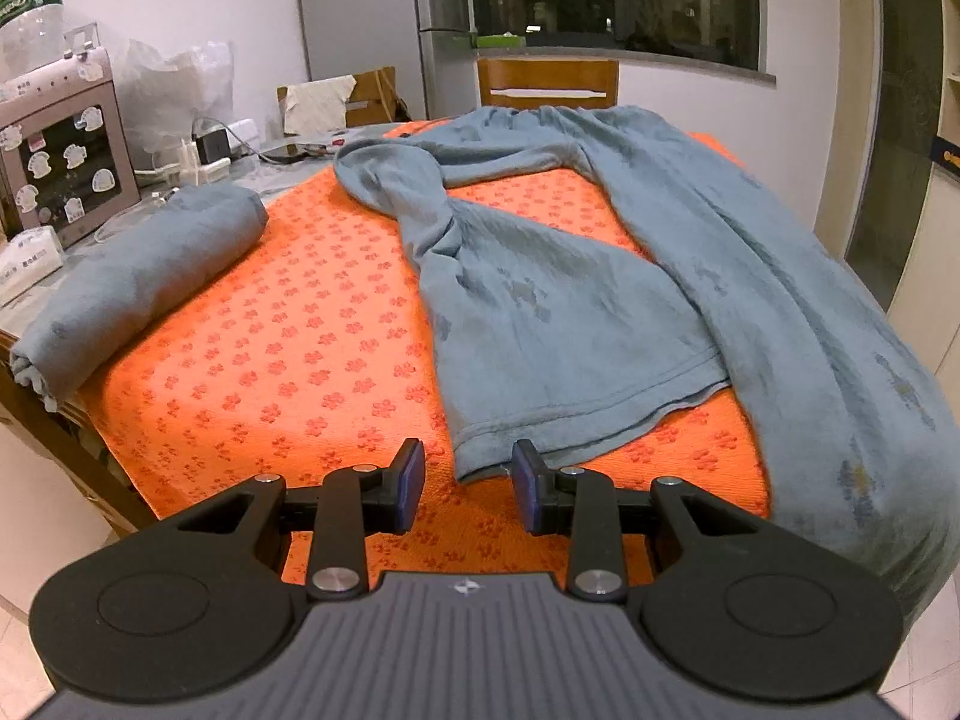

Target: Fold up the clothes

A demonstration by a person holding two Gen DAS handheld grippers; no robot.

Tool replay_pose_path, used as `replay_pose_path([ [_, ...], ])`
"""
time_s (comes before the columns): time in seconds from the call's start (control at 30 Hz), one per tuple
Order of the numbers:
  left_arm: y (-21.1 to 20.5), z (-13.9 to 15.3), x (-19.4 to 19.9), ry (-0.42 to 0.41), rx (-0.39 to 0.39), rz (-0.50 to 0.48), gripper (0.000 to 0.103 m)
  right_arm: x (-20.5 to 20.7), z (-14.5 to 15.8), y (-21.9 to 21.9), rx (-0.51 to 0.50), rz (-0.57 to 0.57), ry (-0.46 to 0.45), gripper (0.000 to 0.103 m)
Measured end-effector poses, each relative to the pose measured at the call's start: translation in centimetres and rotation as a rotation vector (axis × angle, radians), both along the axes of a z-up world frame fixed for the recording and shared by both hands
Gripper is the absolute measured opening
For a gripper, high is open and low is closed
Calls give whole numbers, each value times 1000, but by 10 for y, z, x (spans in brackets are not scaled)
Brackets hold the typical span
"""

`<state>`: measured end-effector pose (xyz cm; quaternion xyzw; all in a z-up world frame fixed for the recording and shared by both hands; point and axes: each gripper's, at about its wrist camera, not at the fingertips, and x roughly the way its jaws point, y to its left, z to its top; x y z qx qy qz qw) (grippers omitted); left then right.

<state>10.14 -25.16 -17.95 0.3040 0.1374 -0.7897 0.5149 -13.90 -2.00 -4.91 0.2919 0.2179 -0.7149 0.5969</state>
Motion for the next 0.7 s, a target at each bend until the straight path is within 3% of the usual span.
replay_pose_path([
  [0.17, -5, -3, 1, 36, 11, 6, 35, -4, 0, -2, -3, -20, 7, 14],
  [0.23, -10, -2, 5, 92, 42, 3, 5, -6, 2, -5, -8, -21, 10, 14],
  [0.3, -11, 3, 6, 115, 44, 26, 3, -7, 3, -7, -16, -17, 16, 14],
  [0.43, -8, 33, 16, 136, -27, 57, 2, -8, 4, -8, -23, -16, 13, 14],
  [0.7, -9, 129, 48, 88, -215, 58, 2, -13, 2, -8, -35, -36, -16, 14],
])
